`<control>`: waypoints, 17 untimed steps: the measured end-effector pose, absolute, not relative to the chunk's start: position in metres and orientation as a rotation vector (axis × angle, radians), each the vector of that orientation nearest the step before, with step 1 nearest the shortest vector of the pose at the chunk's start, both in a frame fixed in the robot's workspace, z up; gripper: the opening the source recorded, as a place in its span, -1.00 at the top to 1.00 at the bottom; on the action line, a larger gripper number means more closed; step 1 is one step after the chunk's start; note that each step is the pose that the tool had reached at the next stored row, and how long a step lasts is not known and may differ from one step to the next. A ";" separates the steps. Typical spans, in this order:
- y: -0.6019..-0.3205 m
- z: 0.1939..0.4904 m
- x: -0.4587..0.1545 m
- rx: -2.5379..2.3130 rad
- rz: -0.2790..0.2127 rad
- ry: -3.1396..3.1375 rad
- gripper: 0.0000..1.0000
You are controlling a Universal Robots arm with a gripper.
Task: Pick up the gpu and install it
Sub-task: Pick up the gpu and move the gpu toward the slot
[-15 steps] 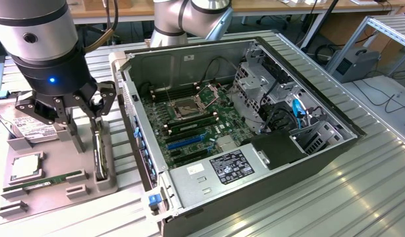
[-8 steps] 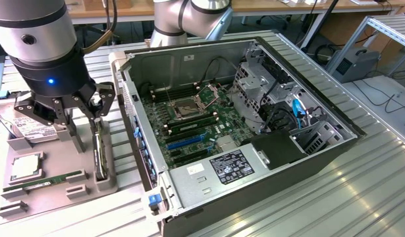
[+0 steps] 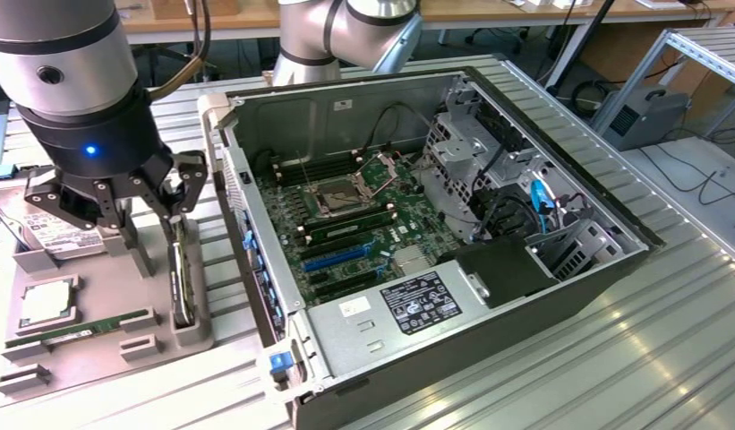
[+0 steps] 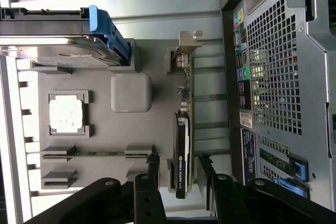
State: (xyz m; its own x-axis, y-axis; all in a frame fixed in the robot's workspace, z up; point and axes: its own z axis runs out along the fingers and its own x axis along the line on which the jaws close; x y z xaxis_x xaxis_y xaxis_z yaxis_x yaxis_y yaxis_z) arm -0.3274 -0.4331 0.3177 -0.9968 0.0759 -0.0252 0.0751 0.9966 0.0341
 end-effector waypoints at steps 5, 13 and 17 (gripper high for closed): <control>-0.433 0.316 -0.328 0.118 0.052 3.112 0.15; -0.433 0.314 -0.330 0.118 0.052 3.112 0.15; -0.433 0.313 -0.330 0.118 0.052 3.112 0.15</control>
State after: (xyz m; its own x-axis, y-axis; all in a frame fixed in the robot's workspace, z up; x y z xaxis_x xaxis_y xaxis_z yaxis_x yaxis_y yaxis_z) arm -0.3302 -0.4331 0.3126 -0.9968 0.0760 -0.0253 0.0751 0.9966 0.0341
